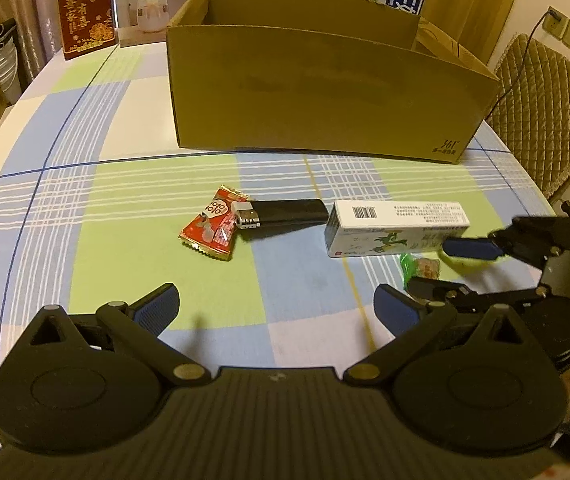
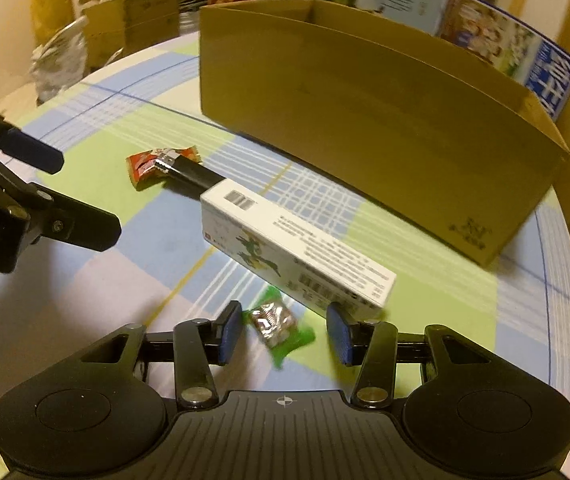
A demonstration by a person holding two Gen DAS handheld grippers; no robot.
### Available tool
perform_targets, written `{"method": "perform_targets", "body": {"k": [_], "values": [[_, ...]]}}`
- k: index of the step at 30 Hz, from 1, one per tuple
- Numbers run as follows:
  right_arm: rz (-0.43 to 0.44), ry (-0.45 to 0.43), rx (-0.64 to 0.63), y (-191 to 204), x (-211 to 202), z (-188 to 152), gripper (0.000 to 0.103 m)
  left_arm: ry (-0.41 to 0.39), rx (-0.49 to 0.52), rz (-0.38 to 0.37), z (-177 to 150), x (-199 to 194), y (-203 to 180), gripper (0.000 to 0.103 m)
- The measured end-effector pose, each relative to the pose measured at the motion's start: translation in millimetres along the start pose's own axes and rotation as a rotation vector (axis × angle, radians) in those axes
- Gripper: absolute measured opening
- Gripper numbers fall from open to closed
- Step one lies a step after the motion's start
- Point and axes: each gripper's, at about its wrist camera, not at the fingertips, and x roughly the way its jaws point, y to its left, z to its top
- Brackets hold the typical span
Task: Organize objects
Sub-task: 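Grasp the green-wrapped candy with the right tool while the left tool grasps the white medicine box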
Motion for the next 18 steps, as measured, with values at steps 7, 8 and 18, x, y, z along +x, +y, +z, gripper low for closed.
{"method": "perform_targets", "body": {"k": [7, 8, 18], "values": [[0.034, 0.054, 0.032, -2.6, -0.1, 2.1, 0.019, 0.001, 0.032, -0.007, 3.4, 1.0, 0.1, 0.102], [0.037, 0.057, 0.048, -4.0, -1.6, 1.3, 0.019, 0.001, 0.039, -0.010, 4.5, 0.6, -0.8, 0.102], [-0.094, 0.041, 0.391, -61.7, -34.8, -15.2, 0.018, -0.021, 0.360, -0.073, 27.6, 23.3, -46.6, 0.088]]}}
